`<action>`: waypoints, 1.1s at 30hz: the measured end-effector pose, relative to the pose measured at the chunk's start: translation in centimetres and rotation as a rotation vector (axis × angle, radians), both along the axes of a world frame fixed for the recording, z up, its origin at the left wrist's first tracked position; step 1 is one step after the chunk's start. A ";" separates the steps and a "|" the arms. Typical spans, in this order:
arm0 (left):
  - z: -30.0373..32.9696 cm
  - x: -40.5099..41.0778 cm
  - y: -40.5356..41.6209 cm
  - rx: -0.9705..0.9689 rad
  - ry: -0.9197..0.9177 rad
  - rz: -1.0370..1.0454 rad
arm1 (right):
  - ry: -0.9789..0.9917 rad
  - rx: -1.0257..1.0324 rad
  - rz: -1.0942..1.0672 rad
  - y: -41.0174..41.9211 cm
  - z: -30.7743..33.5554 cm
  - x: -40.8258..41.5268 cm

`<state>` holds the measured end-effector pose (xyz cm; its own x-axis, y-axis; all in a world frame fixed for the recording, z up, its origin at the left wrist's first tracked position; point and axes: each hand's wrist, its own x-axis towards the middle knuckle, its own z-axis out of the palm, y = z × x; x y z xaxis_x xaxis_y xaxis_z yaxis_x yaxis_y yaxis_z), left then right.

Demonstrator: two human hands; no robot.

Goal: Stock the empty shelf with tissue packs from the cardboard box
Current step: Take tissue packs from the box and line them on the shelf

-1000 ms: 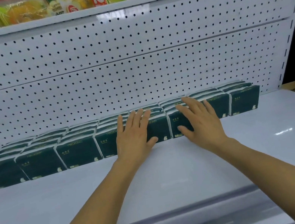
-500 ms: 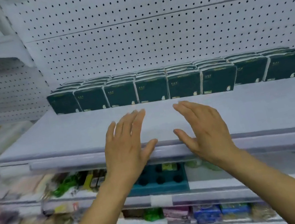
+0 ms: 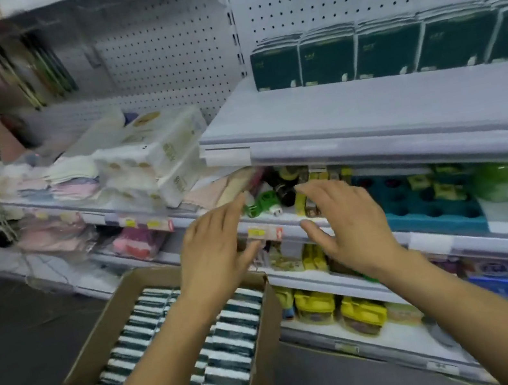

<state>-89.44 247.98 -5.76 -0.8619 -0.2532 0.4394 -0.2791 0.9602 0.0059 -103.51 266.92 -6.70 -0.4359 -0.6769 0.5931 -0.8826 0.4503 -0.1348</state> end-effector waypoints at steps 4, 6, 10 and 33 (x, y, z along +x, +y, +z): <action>-3.3 6.0 -5.3 0.112 -0.135 0.102 | -0.081 0.070 0.023 -4.8 -3.1 4.1; -5.2 8.3 -7.2 0.190 -0.212 0.150 | -0.142 0.130 0.028 -6.6 -5.0 5.6; -9.0 10.8 -10.3 0.317 -0.301 0.204 | -0.273 0.259 0.047 -9.5 -8.5 7.2; -29.8 -0.4 -21.5 0.608 -0.524 0.368 | -0.341 1.016 0.027 -24.7 -27.1 -0.2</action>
